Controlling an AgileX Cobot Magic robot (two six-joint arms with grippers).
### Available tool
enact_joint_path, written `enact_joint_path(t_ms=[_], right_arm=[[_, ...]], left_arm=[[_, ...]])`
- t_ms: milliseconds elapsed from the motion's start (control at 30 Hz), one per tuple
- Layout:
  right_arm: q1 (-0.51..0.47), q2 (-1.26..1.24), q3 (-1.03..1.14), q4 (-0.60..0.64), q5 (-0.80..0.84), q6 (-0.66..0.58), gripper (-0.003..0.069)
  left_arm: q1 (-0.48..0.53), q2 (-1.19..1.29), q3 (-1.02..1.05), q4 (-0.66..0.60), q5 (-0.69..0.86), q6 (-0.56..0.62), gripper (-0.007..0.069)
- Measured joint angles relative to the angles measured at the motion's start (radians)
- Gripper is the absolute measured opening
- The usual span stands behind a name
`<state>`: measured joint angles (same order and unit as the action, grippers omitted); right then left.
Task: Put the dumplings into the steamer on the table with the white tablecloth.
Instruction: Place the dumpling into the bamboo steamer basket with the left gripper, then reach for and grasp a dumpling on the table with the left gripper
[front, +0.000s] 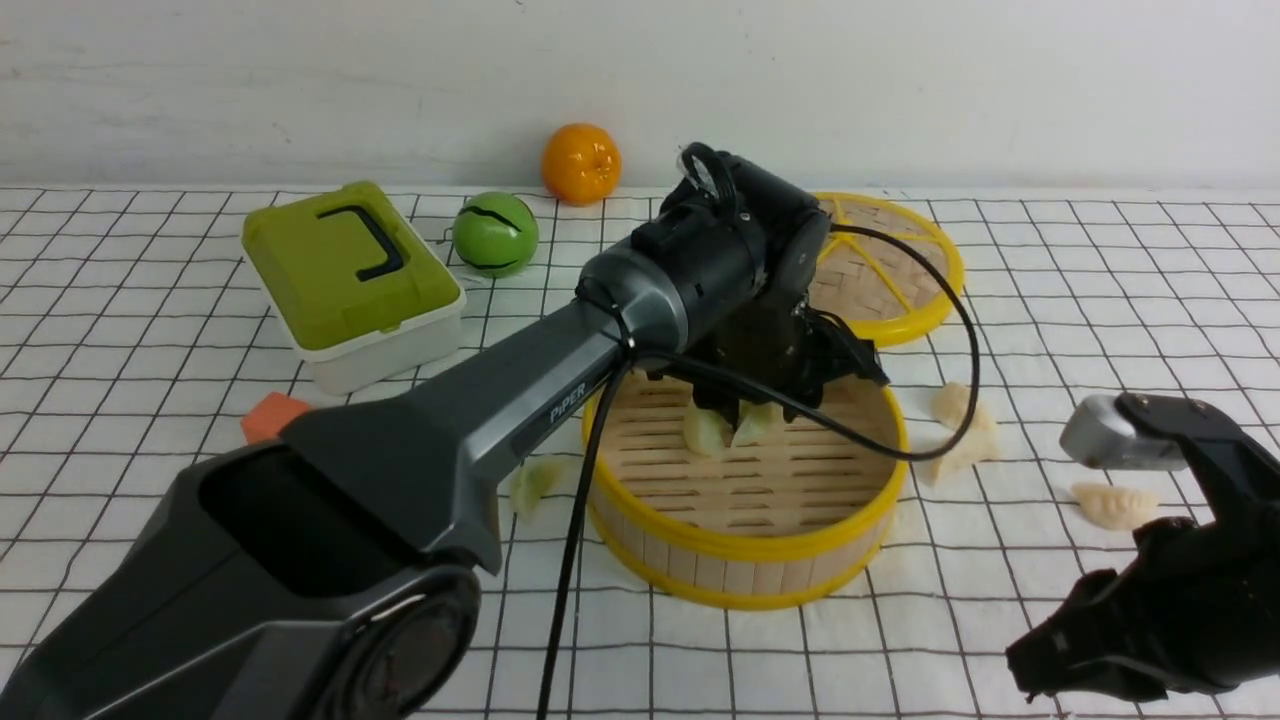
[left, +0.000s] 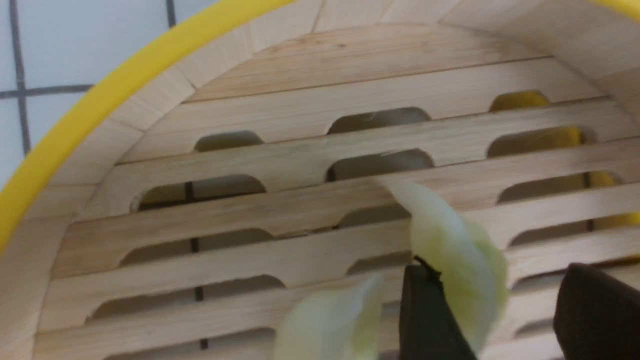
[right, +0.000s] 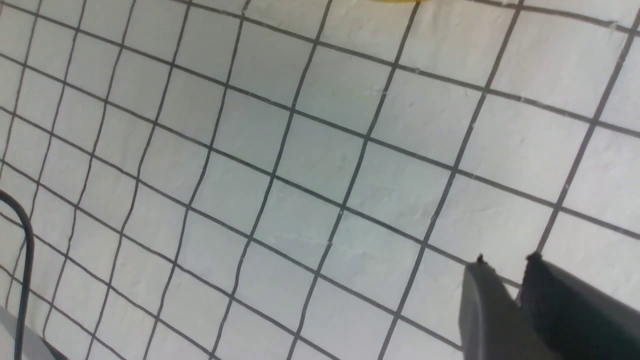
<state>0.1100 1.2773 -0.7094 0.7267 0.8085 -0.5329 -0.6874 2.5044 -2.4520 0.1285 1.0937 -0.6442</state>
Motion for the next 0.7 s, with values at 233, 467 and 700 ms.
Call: enact_joint_path(t_ms=[233,467,700], right_arm=[[0.0,0.0,0.0,0.011,0.005,-0.012,0.0123],[0.0,0.0,0.0,0.008,0.018,-0.022,0.0127],[0.0,0.0,0.0,0.008,0.024,-0.023,0.0132]], left_arm=[[-0.001,-0.114,-0.112,0.01,0.133,0.071,0.0362],[0.054,-0.408,-0.079,0.045,0.146,0.172,0.0341],[0.223,-0.637,0.207,0.09,0.147,0.202,0.0299]])
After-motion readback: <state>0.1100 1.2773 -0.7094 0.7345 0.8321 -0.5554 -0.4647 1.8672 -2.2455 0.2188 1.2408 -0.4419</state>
